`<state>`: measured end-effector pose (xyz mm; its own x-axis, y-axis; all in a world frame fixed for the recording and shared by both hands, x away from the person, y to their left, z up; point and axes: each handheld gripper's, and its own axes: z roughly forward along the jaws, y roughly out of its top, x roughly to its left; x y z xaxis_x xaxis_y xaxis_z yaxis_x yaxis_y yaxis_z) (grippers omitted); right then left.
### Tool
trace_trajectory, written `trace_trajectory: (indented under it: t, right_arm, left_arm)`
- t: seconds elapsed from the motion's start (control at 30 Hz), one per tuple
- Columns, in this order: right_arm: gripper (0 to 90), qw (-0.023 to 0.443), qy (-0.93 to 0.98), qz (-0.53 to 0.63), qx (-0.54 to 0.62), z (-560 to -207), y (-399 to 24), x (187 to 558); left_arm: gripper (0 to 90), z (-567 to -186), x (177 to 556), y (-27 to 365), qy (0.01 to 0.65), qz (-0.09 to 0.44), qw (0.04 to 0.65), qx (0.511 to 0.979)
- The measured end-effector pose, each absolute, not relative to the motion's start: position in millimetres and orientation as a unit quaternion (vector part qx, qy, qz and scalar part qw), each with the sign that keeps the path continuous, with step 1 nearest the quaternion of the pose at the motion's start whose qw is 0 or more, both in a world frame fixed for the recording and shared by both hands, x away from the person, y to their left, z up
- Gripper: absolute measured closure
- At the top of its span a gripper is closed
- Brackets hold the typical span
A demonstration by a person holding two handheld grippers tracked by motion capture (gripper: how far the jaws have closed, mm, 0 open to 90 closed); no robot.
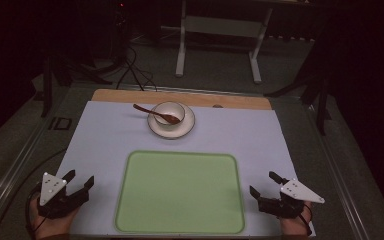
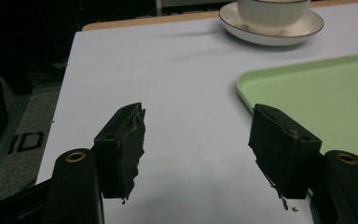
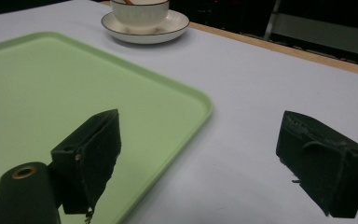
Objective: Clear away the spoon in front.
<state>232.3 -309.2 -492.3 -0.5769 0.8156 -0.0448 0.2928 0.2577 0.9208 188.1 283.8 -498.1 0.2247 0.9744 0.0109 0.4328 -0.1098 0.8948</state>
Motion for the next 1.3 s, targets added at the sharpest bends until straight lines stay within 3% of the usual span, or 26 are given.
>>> trace_trajectory:
  t: [0.77, 1.3]
  right_arm:
    - [13.8, 0.269, 0.757, 0.47, 0.364, -493, -304, 233]
    - [13.8, 0.273, 0.762, 0.461, 0.363, -495, -303, 233]
  left_arm:
    - [39.2, -479, 197, 266, 0.531, 0.329, 0.42, 0.658]
    - [38.5, -439, 242, 237, 0.495, 0.324, 0.44, 0.675]
